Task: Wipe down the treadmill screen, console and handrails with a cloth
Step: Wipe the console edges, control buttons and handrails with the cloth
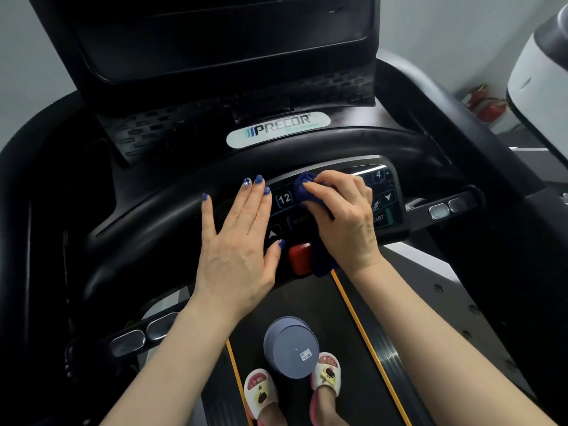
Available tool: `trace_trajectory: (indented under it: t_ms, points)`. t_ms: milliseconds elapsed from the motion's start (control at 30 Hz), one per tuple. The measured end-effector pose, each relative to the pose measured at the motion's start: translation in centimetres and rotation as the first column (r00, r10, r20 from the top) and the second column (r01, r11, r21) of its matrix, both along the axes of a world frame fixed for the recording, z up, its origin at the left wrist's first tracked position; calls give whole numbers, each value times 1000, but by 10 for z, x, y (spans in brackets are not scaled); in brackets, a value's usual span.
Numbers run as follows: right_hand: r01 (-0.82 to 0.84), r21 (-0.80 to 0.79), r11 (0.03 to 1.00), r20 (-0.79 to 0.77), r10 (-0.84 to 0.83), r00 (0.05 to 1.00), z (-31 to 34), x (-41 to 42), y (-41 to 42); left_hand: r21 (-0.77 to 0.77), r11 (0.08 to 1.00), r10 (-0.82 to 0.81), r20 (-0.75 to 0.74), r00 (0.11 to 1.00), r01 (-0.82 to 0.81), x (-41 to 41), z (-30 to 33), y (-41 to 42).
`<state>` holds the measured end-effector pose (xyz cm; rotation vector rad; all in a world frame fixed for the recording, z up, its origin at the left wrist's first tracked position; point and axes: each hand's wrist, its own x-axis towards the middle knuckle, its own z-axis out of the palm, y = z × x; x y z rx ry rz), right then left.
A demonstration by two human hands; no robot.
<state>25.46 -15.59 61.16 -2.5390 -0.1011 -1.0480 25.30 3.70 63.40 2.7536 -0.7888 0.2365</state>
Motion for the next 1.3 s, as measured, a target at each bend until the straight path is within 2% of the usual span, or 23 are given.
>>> trace_trajectory:
  t_ms: [133, 300, 467, 633, 967, 1133, 1300]
  points:
    - [30, 98, 995, 62, -36, 997, 3, 10, 4, -2, 1000, -2, 3, 1000, 2, 1, 0, 1]
    - [-57, 38, 998, 63, 54, 997, 5, 7, -12, -10, 1000, 5, -6, 1000, -5, 0, -1, 0]
    - [-40, 125, 991, 82, 30, 996, 9, 20, -4, -7, 1000, 7, 5, 1000, -7, 0, -3, -1]
    - [-183, 56, 982, 42, 180, 983, 2, 4, -21, -2, 1000, 13, -1, 1000, -13, 0, -4, -2]
    - [-255, 55, 965, -83, 259, 962, -1, -18, -28, -5, 1000, 28, 4, 1000, -28, -2, -4, -3]
    - [-403, 18, 915, -191, 399, 897, 5, -21, -44, 5, 1000, 24, 9, 1000, -24, -1, -4, -2]
    - [-430, 2, 903, -203, 421, 884, 4, -19, -33, 19, 999, 28, 7, 1000, -28, -1, -3, -2]
